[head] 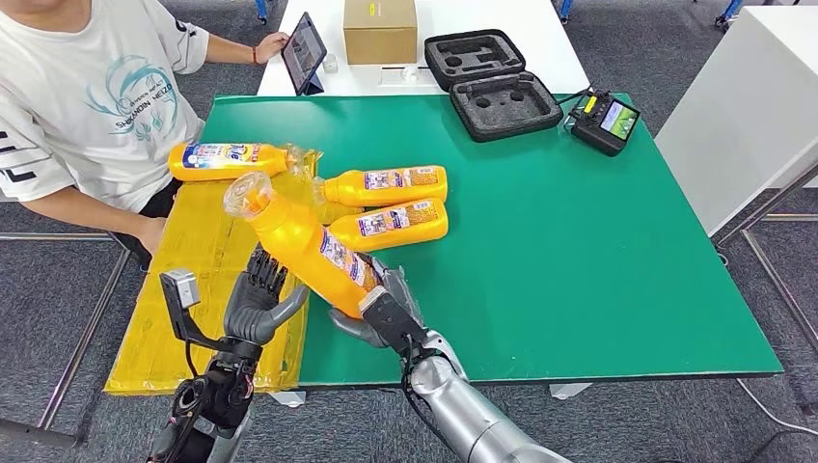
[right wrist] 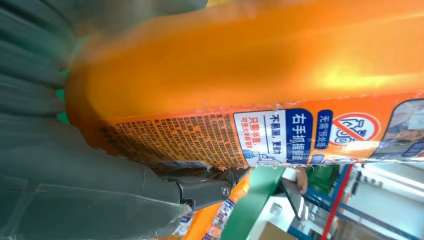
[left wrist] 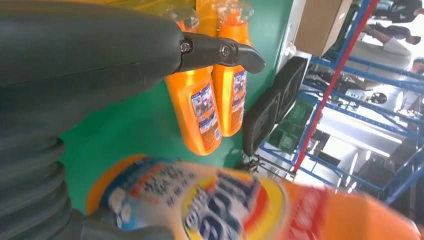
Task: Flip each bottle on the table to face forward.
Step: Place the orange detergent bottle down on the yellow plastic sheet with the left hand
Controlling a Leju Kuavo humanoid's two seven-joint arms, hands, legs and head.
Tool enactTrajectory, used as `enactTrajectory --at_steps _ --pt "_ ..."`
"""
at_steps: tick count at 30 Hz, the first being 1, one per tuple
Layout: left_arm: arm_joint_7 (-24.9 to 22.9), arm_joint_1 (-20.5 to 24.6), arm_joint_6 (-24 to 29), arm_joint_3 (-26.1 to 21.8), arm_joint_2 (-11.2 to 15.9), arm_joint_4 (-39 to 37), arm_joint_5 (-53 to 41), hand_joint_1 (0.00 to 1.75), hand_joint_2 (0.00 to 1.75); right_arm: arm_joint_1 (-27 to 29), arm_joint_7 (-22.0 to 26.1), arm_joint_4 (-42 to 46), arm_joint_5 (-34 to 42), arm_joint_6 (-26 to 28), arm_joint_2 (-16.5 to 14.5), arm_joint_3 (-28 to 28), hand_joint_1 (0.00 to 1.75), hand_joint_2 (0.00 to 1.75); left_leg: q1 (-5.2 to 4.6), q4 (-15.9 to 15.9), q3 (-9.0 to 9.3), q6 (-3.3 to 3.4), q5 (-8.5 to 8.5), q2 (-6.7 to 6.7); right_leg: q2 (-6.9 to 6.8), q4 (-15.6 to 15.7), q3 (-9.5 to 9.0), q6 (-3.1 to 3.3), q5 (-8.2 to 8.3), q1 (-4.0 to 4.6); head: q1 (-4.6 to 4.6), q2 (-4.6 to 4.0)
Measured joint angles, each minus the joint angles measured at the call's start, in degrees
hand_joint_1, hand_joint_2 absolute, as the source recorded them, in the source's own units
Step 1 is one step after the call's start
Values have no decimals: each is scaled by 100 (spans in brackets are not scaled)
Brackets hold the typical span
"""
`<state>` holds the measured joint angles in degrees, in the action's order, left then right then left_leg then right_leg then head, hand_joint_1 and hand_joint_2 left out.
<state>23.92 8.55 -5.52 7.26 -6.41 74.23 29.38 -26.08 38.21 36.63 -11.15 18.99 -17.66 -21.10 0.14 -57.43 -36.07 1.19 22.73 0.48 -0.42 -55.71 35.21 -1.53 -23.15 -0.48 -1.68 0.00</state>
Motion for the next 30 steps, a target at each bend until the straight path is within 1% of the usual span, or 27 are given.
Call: enactTrajectory --at_steps 8,13,17,22,26,30 --pt "43 4 -20 34 33 23 9 0 175 -145 -404 -312 -170 -101 -31 -148 175 175 0 0 0 0 0 1 0 0 1 0 0 1 0 0" --pt "39 7 -47 77 39 69 6 0 175 -176 -540 -453 -217 -105 -60 -231 175 175 0 0 0 -1 0 1 1 0 1 0 0 2 0 0" --pt "-42 6 -204 147 42 167 61 0 175 -179 -737 -546 -307 -55 -93 -292 175 175 0 0 0 -1 0 1 1 0 1 0 0 2 1 0" --pt "-145 13 -252 261 47 271 89 0 175 -201 -802 -611 -501 63 -139 -392 175 175 0 0 0 0 0 1 1 0 1 0 0 2 0 0" --pt "-213 67 -252 351 47 262 121 0 175 -201 -922 -625 -652 172 -203 -573 175 175 0 0 0 -1 0 1 1 0 1 0 0 2 0 0" --pt "-232 138 -251 436 51 186 148 0 175 -209 -1100 -614 -676 281 -240 -907 175 175 0 0 0 -1 0 2 2 0 2 0 0 2 -1 0"
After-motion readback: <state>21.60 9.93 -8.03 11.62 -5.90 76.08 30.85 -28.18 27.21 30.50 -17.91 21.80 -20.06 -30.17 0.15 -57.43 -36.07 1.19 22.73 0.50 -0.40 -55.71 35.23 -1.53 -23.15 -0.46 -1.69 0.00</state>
